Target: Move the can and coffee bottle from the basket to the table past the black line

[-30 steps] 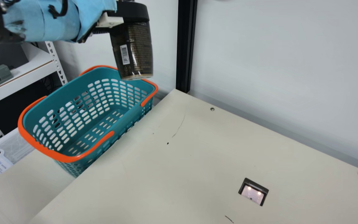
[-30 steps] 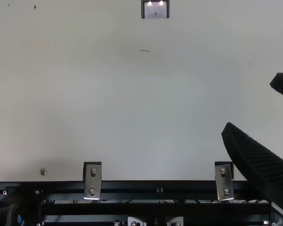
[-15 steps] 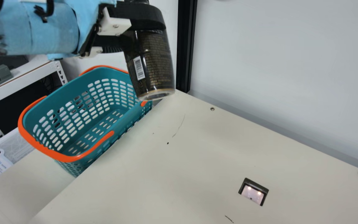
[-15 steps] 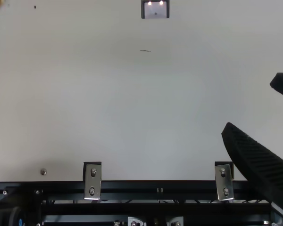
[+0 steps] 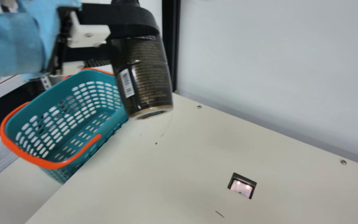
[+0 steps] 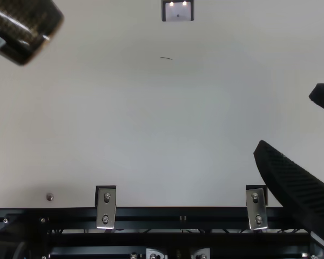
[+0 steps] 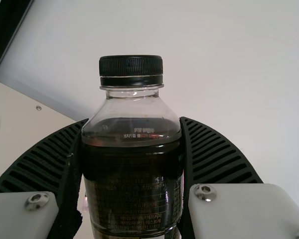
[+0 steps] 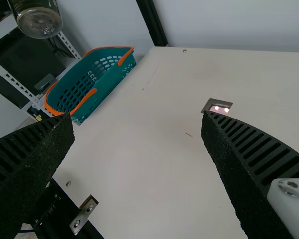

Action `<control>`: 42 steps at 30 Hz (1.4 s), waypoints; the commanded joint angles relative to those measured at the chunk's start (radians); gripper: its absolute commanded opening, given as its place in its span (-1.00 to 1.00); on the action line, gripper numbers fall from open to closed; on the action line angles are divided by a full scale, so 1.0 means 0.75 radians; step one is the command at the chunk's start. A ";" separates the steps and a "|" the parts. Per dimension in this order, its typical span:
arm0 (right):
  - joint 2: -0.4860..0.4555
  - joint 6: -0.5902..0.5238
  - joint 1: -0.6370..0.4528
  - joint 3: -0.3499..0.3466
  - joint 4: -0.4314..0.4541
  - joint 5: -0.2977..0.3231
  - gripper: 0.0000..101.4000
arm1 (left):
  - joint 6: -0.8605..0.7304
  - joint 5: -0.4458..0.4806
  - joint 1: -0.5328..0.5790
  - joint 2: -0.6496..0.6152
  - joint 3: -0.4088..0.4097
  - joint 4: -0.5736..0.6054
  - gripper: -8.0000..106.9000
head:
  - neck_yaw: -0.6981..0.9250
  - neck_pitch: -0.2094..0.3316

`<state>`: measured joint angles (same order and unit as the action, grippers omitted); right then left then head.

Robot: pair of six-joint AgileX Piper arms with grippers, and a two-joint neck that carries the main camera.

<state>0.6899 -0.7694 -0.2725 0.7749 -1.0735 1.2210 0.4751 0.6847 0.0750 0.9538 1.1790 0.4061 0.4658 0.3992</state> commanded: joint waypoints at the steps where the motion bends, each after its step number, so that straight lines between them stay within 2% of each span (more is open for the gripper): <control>1: 0.000 0.000 0.000 0.000 0.000 0.000 1.00 | 0.041 -0.005 0.037 -0.010 0.000 -0.030 -0.68 | -0.053 0.037; 19: 0.000 0.000 0.000 0.000 0.000 0.000 1.00 | 0.340 -0.019 0.311 -0.038 0.048 -0.269 -0.68 | -0.535 0.049; 28: 0.000 0.000 0.000 0.000 0.000 0.000 1.00 | 0.478 -0.051 0.443 -0.018 0.059 -0.436 -0.68 | -0.610 0.049; 29: 0.000 0.000 0.000 0.000 0.000 0.000 1.00 | 0.459 -0.043 0.427 -0.020 0.060 -0.397 -0.68 | -0.610 0.049; 34: 0.000 0.000 0.000 0.000 0.000 0.000 1.00 | 0.479 -0.048 0.444 -0.019 0.060 -0.435 -0.68 | -0.610 0.049; 42: 0.000 0.000 0.000 0.000 0.000 0.000 1.00 | 0.411 -0.050 0.357 -0.017 0.055 -0.310 -0.68 | -0.610 0.049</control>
<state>0.6899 -0.7694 -0.2725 0.7749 -1.0735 1.2210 0.7871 0.6509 0.3495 0.9412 1.2216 0.1544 0.0102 0.4095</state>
